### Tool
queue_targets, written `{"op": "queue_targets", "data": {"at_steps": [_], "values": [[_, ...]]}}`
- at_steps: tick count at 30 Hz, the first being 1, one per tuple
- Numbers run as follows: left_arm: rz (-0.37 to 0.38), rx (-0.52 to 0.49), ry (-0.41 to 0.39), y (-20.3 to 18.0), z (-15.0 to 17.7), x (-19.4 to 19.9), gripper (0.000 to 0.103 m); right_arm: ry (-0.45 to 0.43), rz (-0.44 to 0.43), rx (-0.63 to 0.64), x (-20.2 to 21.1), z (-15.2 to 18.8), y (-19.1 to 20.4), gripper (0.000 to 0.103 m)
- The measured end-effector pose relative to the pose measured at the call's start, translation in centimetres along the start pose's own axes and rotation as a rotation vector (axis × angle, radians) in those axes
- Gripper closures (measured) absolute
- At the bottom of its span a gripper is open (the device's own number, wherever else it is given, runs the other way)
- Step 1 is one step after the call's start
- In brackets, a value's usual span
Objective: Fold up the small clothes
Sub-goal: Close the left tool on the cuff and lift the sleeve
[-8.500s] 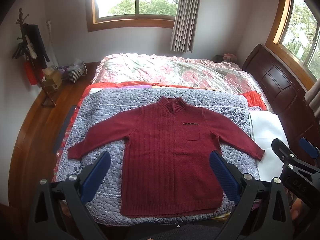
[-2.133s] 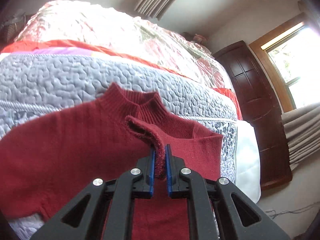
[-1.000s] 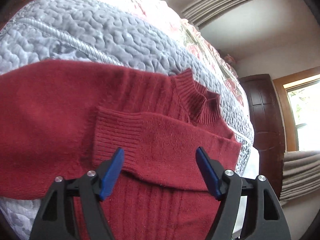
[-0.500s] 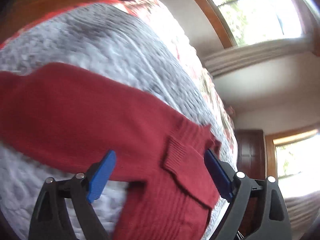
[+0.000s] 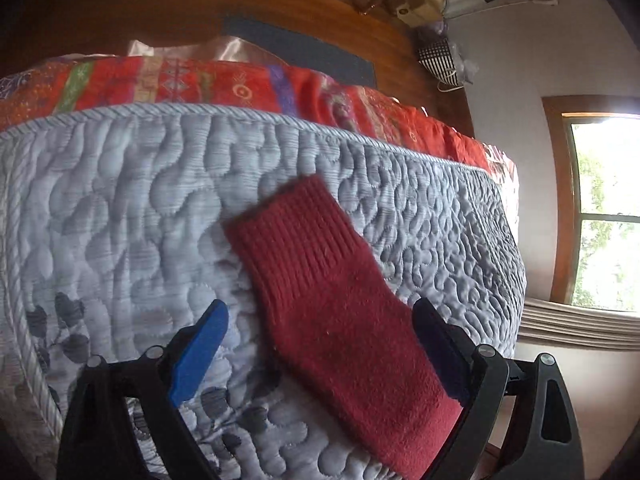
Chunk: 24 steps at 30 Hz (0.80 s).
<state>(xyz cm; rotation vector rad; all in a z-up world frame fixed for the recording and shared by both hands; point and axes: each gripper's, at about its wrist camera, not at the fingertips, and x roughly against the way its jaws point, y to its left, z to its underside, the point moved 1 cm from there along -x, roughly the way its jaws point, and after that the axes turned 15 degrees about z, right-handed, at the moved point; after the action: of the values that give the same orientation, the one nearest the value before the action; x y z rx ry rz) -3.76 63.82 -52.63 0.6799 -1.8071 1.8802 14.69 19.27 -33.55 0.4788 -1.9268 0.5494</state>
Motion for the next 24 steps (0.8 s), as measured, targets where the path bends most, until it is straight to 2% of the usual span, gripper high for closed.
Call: {"op": "queue_targets", "data": {"at_steps": [5,9,10,11,12,14,20,24], "values": [[-0.025,-0.017,0.005,0.6,-1.3,-1.7,0.01,0.016,0.023,-0.005,-0.6,0.7,-0.5,0.031],[-0.016,-0.016,-0.01,1.1,-2.0,-2.4,0.011,0.026,0.034,-0.008,-0.8,1.0,-0.9,0.031],[-0.017,-0.03,-0.015,1.0,-2.0,-2.4,0.017,0.027,0.035,-0.007,-0.8,1.1,-0.9,0.031],[-0.028,-0.052,-0.023,0.9,-1.9,-2.3,0.037,0.029,0.034,-0.006,-0.8,1.3,-0.9,0.031],[-0.046,-0.066,-0.021,0.8,-1.9,-2.3,0.049,0.031,0.033,-0.004,-0.8,1.4,-0.8,0.031],[-0.045,-0.058,-0.013,1.2,-1.9,-2.2,0.078,0.032,0.031,0.003,-0.6,1.5,-0.5,0.031],[-0.022,-0.158,-0.043,-1.5,-1.3,-0.3,0.085,0.013,0.018,0.021,0.7,1.7,0.6,0.031],[0.051,-0.304,-0.072,-7.8,-0.1,2.7,0.085,-0.008,0.011,0.018,2.1,1.8,0.7,0.031]]}}
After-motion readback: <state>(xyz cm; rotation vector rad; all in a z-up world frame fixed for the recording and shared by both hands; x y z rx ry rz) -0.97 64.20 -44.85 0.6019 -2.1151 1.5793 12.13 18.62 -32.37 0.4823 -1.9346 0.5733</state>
